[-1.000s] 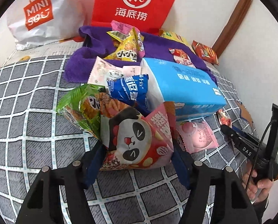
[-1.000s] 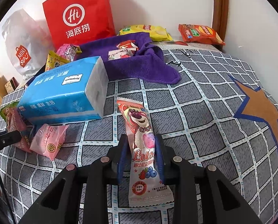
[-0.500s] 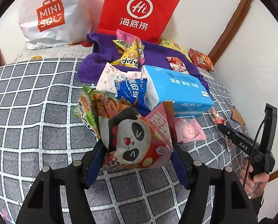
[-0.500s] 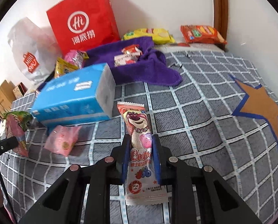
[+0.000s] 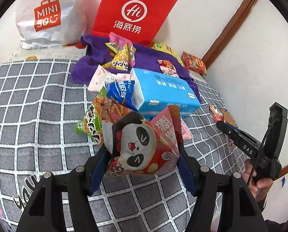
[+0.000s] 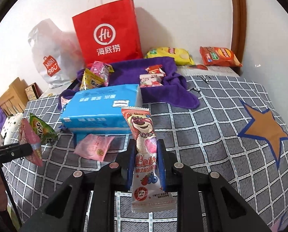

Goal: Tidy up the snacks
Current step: 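Lift the Lotso packet with the right gripper while the left gripper grasps the panda snack bag, then carry both packets onto the purple towel and open both grippers to release them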

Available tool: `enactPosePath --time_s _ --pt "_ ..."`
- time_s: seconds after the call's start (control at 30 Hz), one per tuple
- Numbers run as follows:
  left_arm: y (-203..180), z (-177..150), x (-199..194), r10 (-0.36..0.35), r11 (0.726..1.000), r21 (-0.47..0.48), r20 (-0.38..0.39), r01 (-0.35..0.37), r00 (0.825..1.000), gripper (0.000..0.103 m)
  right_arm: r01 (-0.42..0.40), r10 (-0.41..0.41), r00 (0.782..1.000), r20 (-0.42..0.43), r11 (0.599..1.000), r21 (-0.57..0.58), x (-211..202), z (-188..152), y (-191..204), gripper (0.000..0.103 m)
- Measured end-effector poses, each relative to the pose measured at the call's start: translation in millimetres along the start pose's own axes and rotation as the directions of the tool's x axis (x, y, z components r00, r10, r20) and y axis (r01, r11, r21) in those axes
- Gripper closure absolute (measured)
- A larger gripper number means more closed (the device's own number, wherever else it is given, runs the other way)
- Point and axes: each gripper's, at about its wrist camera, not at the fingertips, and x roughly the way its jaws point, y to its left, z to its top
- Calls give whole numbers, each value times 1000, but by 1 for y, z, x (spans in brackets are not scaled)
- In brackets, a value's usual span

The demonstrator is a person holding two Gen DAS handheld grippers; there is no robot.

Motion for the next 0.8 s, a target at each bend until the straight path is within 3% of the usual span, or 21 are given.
enactPosePath --time_s 0.17,0.4,0.47,0.53,0.7,0.8 --pt "-2 -10 4 -49 999 9 -63 50 997 37 -6 6 1000 0 1000 -15 -4 -2 5 82" --pt "-2 -30 28 -12 1000 21 -135 15 991 35 -3 3 1000 -23 1000 -21 0 -9 6 82" --pt "-3 -31 29 -15 1000 24 -131 18 991 30 -1 1 1000 -28 1000 -20 2 -12 6 82" --pt "-7 -31 31 -30 999 25 -126 33 992 19 -4 3 999 -33 1000 -17 2 -14 6 82" --pt "-22 -32 41 -25 999 38 -104 29 994 7 -13 13 999 -37 1000 -10 3 -17 5 82" --pt "-31 -32 42 -38 997 58 -80 43 996 9 -17 17 999 -43 1000 -9 5 -20 6 82"
